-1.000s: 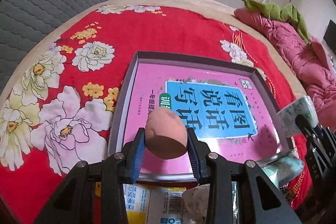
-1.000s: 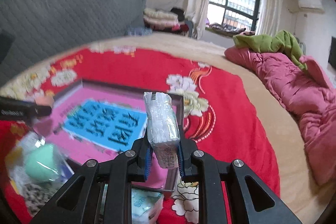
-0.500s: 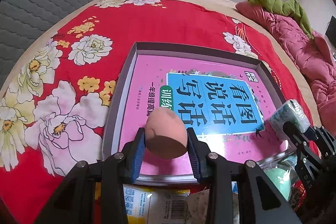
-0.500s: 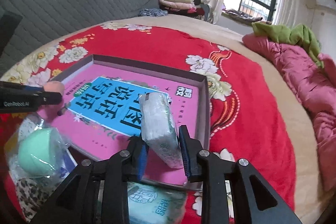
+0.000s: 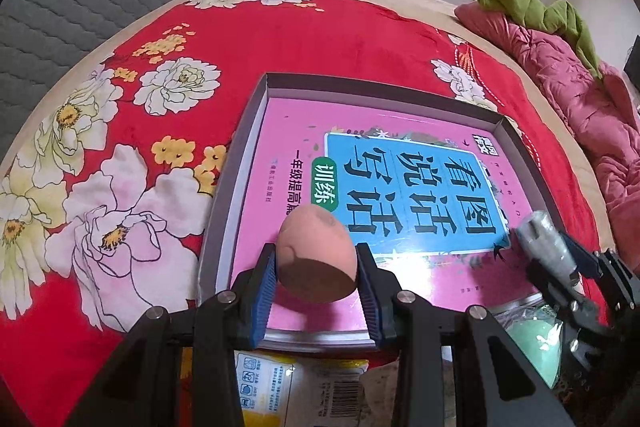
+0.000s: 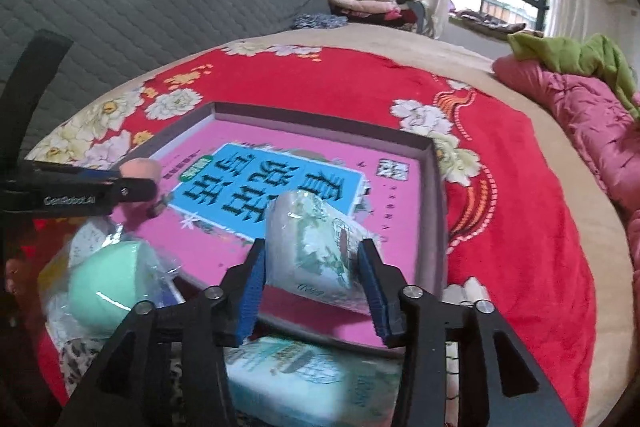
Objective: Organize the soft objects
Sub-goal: 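Carry the pink sponge with the left gripper while the right gripper carries the tissue pack over the tray, then lower the pink sponge into the tray and open the left gripper while the right releases the tissue pack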
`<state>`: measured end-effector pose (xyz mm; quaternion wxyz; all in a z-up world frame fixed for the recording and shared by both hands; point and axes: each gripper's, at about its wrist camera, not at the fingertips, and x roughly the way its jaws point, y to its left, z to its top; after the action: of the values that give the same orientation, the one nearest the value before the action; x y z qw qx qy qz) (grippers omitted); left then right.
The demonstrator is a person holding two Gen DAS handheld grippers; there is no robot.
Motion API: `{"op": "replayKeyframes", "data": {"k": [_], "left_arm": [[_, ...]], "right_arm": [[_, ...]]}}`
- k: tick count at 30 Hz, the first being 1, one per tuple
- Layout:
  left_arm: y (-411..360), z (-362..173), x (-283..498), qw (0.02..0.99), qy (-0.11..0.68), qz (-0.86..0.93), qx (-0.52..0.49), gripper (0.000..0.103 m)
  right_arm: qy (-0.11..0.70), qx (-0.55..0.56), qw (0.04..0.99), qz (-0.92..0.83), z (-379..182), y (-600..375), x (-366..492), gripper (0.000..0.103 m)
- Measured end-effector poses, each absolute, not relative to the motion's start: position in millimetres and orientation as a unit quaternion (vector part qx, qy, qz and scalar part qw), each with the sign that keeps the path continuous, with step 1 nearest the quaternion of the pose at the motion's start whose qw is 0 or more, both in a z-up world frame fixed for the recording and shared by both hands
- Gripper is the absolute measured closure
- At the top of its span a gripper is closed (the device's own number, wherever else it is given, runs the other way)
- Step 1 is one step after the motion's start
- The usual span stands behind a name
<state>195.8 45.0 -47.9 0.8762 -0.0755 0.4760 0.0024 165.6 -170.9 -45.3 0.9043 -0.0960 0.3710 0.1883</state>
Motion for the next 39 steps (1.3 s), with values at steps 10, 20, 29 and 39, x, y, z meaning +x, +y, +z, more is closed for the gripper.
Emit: {"op": "replayKeyframes", "data": {"k": [10, 20, 29, 39], "left_arm": [[44.7, -49.5, 196.6, 0.874, 0.479, 0.002, -0.076, 0.064], [45.5, -54.1, 201.8, 0.871, 0.486, 0.007, -0.075, 0.064], [45.7, -57.9, 204.1, 0.866, 0.495, 0.006, -0.076, 0.059], [47.6, -58.0, 202.7, 0.863, 0.499, 0.002, -0.078, 0.052]], "right_arm": [[0.397, -0.061, 0.894, 0.2, -52.1, -174.7, 170.7, 0.042], [0.405, -0.05, 0.886, 0.219, -54.2, -174.6, 170.3, 0.034], [0.405, -0.04, 0.886, 0.223, -53.4, -181.3, 169.7, 0.03], [0.408, -0.028, 0.888, 0.209, -53.3, -190.8, 171.8, 0.028]]}}
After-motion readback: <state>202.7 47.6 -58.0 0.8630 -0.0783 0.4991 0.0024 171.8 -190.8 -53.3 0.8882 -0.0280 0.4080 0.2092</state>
